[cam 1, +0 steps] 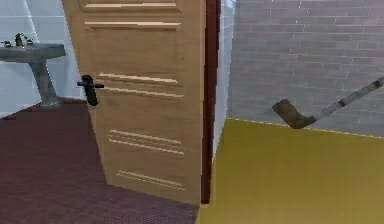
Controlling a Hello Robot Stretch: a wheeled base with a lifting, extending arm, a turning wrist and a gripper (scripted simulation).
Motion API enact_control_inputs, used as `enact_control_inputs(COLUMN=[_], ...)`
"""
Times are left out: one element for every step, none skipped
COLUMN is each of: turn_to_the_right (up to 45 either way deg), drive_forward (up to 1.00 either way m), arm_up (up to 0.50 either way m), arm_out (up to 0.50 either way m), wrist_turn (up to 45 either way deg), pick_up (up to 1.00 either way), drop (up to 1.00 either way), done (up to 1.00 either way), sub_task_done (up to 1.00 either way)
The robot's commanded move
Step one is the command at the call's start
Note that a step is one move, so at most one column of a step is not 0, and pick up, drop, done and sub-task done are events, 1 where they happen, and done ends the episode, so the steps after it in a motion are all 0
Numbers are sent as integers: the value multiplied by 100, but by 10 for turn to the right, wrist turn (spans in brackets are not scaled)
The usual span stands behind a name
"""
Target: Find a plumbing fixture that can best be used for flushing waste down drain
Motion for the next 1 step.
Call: enact_control_inputs(turn_to_the_right=[0], drive_forward=[5], arm_up=[0], arm_out=[0], wrist_turn=[0], pick_up=[0], drop=[0], done=[0], sub_task_done=[0])
